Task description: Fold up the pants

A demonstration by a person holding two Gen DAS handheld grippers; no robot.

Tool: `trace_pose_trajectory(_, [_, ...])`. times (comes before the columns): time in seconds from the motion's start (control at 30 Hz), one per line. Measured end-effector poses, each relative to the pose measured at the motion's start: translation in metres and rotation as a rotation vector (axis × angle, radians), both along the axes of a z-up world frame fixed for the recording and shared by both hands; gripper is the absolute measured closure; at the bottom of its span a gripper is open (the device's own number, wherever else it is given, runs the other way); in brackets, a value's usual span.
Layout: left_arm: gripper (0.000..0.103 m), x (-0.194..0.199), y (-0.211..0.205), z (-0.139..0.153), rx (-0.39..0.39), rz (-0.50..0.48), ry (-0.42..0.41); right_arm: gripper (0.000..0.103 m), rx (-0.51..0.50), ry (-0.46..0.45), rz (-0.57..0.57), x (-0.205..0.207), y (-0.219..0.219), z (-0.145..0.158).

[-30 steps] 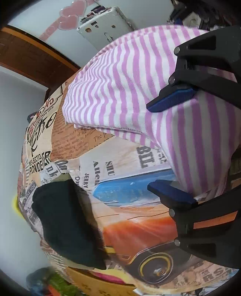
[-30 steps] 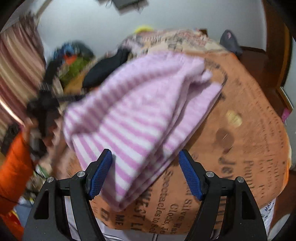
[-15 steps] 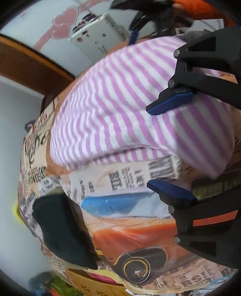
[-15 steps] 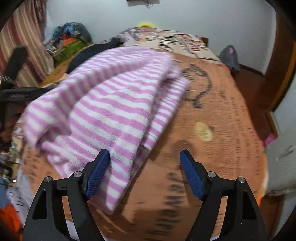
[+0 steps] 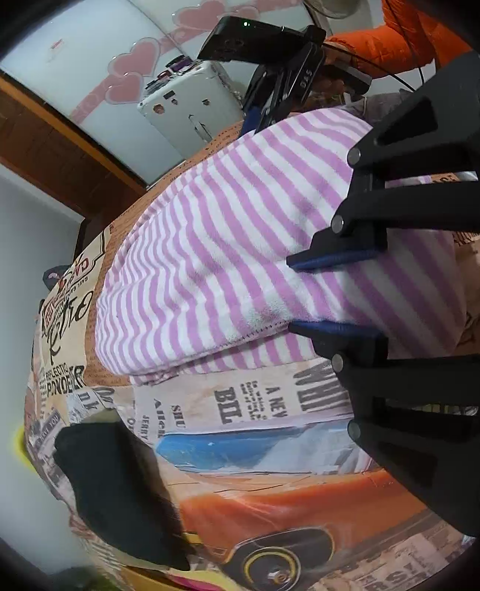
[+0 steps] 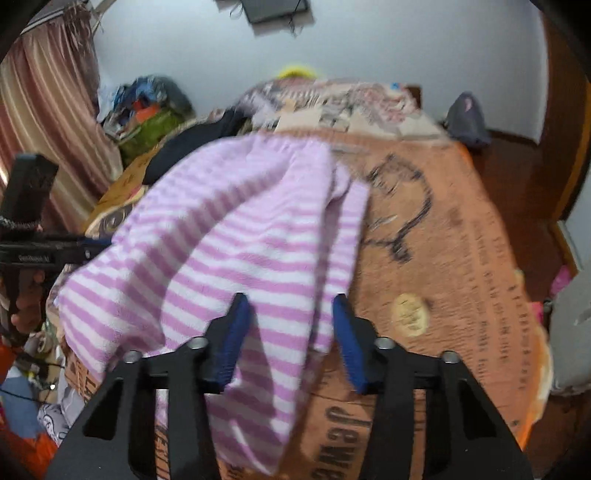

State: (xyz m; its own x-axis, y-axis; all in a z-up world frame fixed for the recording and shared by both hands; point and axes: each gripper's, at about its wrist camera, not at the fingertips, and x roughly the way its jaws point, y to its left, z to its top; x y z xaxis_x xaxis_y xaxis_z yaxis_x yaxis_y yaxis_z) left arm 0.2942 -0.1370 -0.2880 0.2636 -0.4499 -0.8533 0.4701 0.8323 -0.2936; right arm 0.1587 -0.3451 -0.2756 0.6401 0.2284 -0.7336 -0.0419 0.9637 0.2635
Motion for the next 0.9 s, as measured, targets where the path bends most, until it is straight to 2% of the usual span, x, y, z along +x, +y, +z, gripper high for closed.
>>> trace_pose_trajectory(0.07, [0.083,-0.002,-0.001,0.004,0.021,-0.004,-0.026,0.075,0.012,-0.008,-0.001,-0.001,0.002,0.000])
trace_pose_trajectory(0.13, [0.087,-0.004,-0.002,0.009,0.035,-0.003,-0.048,0.084,0.028,-0.017,0.004,-0.001,0.001,0.002])
trace_pose_trajectory(0.2, [0.090,-0.007,-0.003,0.017,0.053,-0.001,-0.087,0.092,0.007,-0.031,0.003,-0.003,0.002,0.005])
trace_pose_trajectory(0.27, [0.090,-0.010,-0.002,0.025,0.069,0.011,-0.136,0.094,-0.025,-0.049,0.006,-0.006,0.004,0.010])
trace_pose_trajectory(0.33, [0.091,-0.013,0.001,0.032,0.070,0.020,-0.177,0.095,-0.059,-0.080,0.006,-0.011,0.007,0.015])
trace_pose_trajectory(0.53, [0.091,-0.008,0.008,0.039,0.107,0.042,-0.211,0.097,-0.092,-0.169,-0.050,-0.021,0.000,0.031])
trace_pose_trajectory(0.73, [0.092,-0.006,0.011,0.053,0.080,0.049,-0.239,0.097,-0.157,-0.171,-0.068,-0.020,-0.002,0.031])
trace_pose_trajectory(0.8, [0.092,-0.003,0.007,0.046,0.104,0.041,-0.219,0.097,-0.182,-0.155,-0.073,-0.017,-0.002,0.023])
trace_pose_trajectory(0.9, [0.092,0.004,0.002,0.020,0.194,0.030,-0.182,0.097,-0.163,-0.111,-0.078,-0.012,-0.006,0.011])
